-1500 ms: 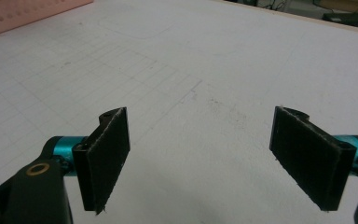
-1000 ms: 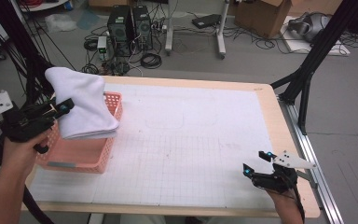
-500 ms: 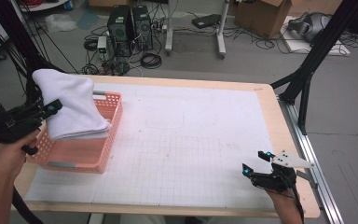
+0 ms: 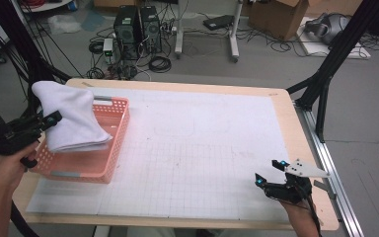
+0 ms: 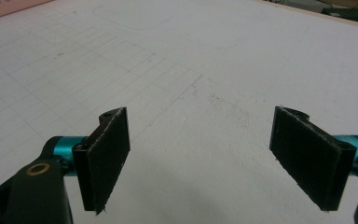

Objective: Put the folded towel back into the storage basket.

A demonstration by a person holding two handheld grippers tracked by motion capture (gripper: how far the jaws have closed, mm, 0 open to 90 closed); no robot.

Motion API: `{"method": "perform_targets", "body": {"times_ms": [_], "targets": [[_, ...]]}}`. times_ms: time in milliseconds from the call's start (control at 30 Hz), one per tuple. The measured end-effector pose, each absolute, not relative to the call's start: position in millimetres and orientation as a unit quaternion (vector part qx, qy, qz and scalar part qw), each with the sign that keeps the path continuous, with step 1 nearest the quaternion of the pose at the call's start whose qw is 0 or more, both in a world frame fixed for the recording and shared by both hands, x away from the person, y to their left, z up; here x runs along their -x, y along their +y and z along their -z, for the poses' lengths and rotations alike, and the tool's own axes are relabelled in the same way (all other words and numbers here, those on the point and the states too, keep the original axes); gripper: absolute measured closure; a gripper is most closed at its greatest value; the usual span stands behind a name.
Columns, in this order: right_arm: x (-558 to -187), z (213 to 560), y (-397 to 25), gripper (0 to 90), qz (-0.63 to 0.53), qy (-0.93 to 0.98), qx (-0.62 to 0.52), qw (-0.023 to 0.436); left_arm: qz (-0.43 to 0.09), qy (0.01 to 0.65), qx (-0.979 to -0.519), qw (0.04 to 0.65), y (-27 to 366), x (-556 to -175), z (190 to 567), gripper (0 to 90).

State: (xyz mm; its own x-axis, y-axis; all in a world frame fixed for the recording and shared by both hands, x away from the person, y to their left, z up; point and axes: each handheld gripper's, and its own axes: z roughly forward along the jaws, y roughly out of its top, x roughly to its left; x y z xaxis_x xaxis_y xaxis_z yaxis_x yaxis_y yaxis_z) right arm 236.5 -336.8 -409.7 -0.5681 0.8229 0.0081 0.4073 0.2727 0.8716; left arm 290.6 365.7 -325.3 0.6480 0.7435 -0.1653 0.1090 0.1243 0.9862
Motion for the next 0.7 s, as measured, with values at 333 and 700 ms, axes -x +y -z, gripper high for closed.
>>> {"method": "perform_targets", "body": {"times_ms": [333, 700], "targets": [[-236.8, 410.2, -334.6, 18.9, -0.447, 0.764, -0.403, 0.233, -0.224, 0.366, -0.615, 0.662, 373.5, -298.6, 350.2, 72.7], [-237.4, 411.9, -334.0, 18.9, -0.441, 0.766, -0.403, 0.236, -0.209, 0.385, -0.619, 0.652, 383.9, -299.5, 369.7, 72.0]]}}
